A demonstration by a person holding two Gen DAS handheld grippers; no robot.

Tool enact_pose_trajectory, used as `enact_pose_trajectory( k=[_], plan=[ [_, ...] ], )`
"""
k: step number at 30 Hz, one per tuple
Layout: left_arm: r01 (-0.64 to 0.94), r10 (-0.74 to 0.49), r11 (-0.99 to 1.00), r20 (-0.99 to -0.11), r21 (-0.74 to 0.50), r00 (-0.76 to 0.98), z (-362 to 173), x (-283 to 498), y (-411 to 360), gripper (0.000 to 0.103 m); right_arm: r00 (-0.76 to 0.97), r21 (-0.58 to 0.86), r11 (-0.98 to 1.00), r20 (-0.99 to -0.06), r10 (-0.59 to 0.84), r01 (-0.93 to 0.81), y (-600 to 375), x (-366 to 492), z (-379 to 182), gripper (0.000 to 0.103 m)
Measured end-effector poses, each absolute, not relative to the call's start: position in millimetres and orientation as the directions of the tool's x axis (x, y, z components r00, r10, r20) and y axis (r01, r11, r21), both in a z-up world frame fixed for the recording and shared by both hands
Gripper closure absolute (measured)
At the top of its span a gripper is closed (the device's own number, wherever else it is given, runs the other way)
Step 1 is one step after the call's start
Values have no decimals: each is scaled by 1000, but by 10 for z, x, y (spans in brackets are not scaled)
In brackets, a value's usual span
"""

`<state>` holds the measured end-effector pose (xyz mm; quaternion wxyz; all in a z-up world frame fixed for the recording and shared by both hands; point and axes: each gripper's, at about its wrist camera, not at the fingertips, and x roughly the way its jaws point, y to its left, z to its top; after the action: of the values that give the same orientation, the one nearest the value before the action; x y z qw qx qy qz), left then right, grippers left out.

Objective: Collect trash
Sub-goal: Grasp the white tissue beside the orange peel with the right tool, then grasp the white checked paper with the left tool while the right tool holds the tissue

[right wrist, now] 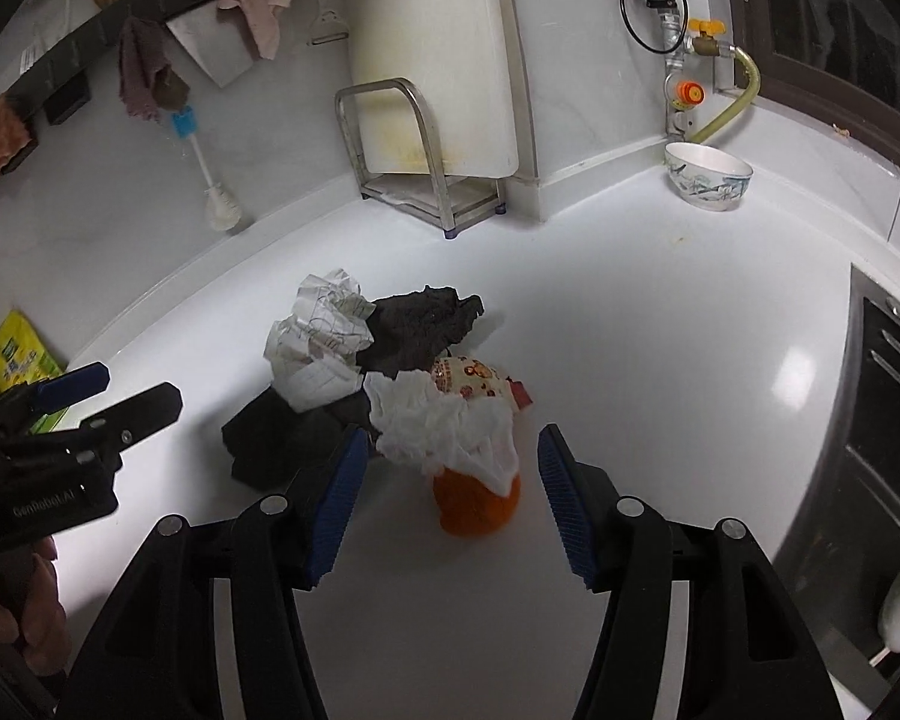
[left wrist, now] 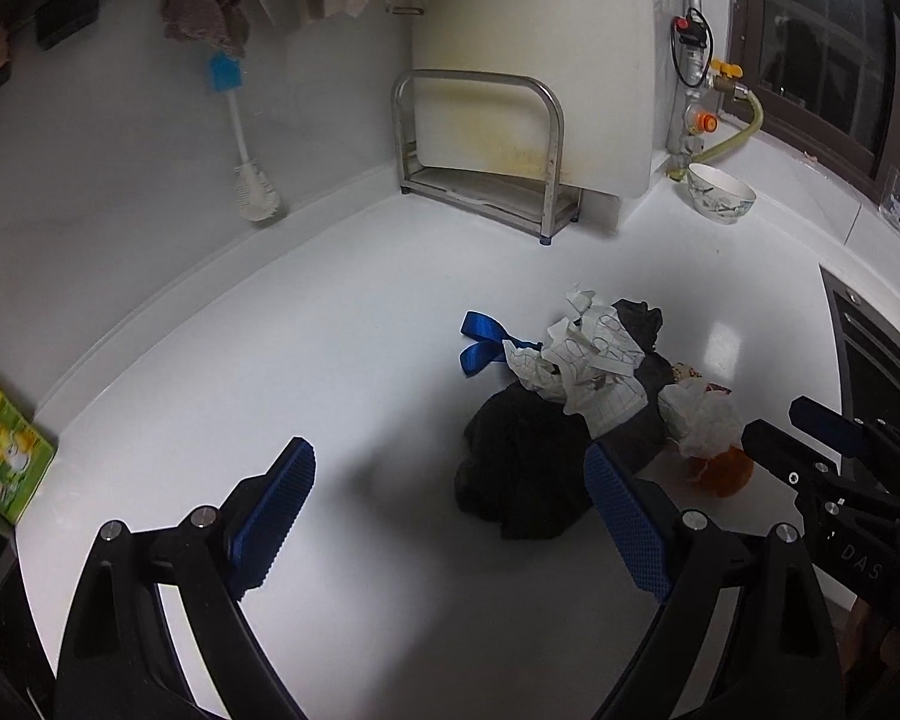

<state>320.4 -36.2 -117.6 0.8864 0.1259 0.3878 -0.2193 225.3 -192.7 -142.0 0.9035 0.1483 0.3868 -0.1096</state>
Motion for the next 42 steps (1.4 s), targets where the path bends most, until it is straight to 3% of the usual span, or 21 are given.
enact_pose_trajectory(
  k=[21, 26, 31, 42],
  plan=[
    [547, -357, 837, -747, 11, 561, -1314, 3407, -373, 13, 633, 44, 958, -759, -153, 284, -1805, 2657, -1708, 44],
    [549, -367, 836, -748, -3, 553, -1323, 3411, -425, 13, 635, 57, 961, -761, -133, 270, -1815, 2656, -1719, 60],
    [562, -378, 827, -747, -7, 546, -1332, 3389, -516, 13, 654, 104, 955, -748, -109, 278, -1873, 2595, -1678, 82],
    [569, -393, 822, -750, -27, 532, -1357, 3437, -773, 13, 682, 149, 928, -719, -136, 343, -2067, 2349, -1520, 87]
  ],
)
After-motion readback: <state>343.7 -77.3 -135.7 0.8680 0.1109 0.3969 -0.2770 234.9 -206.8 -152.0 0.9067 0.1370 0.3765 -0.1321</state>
